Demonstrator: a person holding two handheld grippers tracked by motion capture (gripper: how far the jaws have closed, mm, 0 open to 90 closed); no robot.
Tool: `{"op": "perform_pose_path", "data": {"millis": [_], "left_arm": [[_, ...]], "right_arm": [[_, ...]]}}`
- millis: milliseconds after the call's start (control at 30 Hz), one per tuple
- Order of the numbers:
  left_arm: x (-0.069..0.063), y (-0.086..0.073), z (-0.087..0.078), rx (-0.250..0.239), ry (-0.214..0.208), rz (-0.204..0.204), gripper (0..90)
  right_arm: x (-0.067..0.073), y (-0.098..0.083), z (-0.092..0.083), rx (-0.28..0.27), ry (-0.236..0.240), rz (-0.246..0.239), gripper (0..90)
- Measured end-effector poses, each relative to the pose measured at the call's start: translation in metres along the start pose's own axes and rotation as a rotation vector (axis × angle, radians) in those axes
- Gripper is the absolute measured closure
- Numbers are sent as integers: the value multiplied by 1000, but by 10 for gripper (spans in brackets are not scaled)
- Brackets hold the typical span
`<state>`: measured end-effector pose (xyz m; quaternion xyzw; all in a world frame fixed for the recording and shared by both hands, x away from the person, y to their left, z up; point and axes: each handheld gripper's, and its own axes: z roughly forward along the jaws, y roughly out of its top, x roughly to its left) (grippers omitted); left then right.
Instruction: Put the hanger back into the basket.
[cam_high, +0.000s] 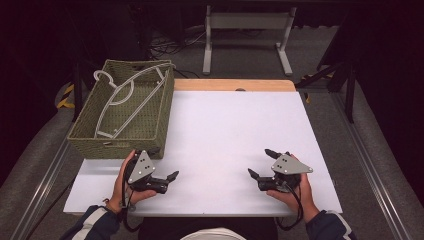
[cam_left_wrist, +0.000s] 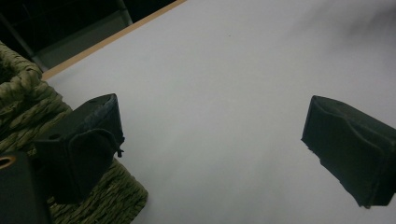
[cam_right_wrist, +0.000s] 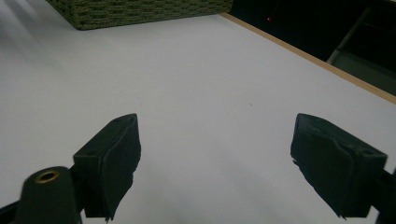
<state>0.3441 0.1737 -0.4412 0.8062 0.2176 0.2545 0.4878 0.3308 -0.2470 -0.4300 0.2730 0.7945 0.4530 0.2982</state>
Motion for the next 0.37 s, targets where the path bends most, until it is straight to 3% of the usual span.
{"op": "perform_pose_path", "data": {"millis": [333, 367], "left_arm": [[-1, 0, 6, 26, -2, 22, 59], [-2, 0, 8, 30, -7, 10, 61]], "right_arm": [[-2, -3, -1, -4, -3, 8, 170], [-3, -2, -2, -18, 1, 12, 171]]}}
